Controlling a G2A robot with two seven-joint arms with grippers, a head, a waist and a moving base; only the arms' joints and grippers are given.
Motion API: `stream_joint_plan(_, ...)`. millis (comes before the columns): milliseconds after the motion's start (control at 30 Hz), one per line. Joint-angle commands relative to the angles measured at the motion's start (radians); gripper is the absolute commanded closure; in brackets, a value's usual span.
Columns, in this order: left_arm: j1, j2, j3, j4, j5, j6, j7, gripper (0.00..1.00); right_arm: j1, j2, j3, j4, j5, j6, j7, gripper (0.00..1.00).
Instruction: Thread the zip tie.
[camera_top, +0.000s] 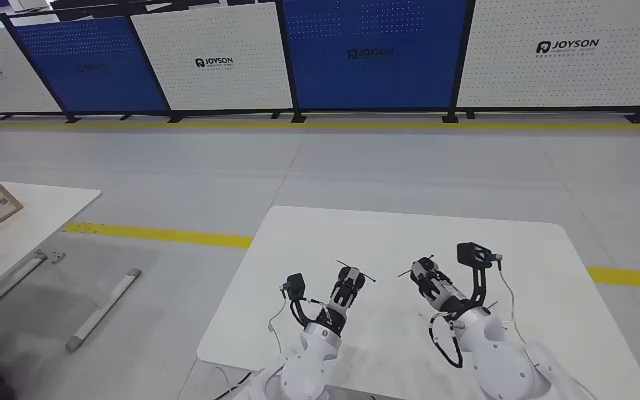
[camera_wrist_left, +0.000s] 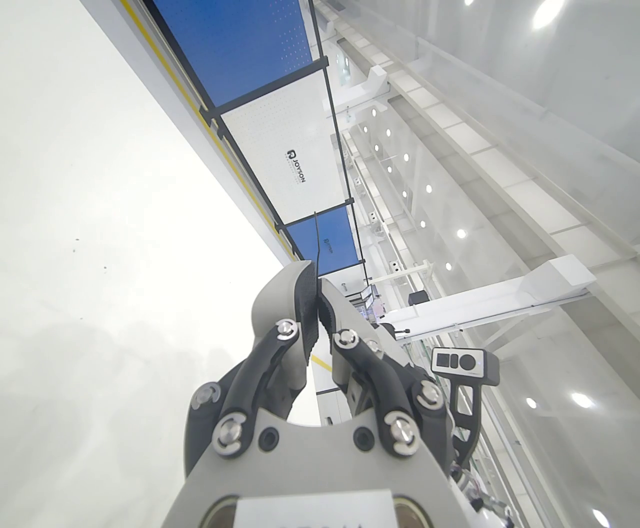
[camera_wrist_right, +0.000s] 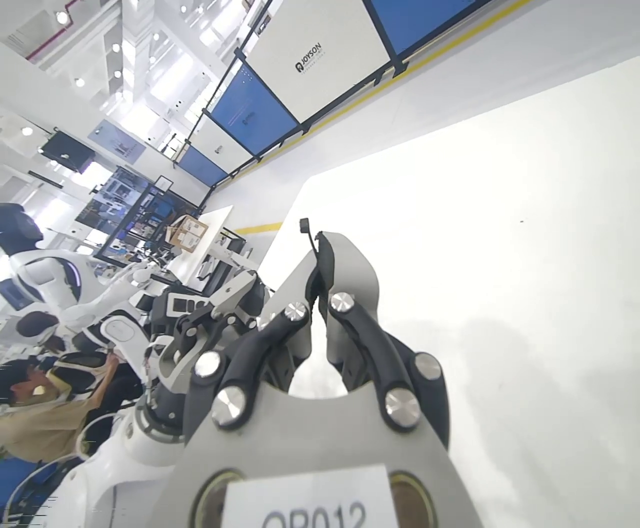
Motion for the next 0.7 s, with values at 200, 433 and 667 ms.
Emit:
stream_joint_plan(200,0.0,0.0,0.0,0.0,0.0,0.0,0.0,1.0,0.0,0.0,0.001,0.0,0.005,0.0,0.001,1.0)
stream_joint_plan(433,0.0,0.0,0.0,0.0,0.0,0.0,0.0,1.0,-0.003,-0.011,-0.015,0.004,-0.008,-0.007,-0.015,1.0)
stream_joint_plan(667,0.0,0.0,0.0,0.0,0.0,0.0,0.0,1.0,0.028,-0.027,-0.058,0.035,-0.037,0.0,-0.018,1.0)
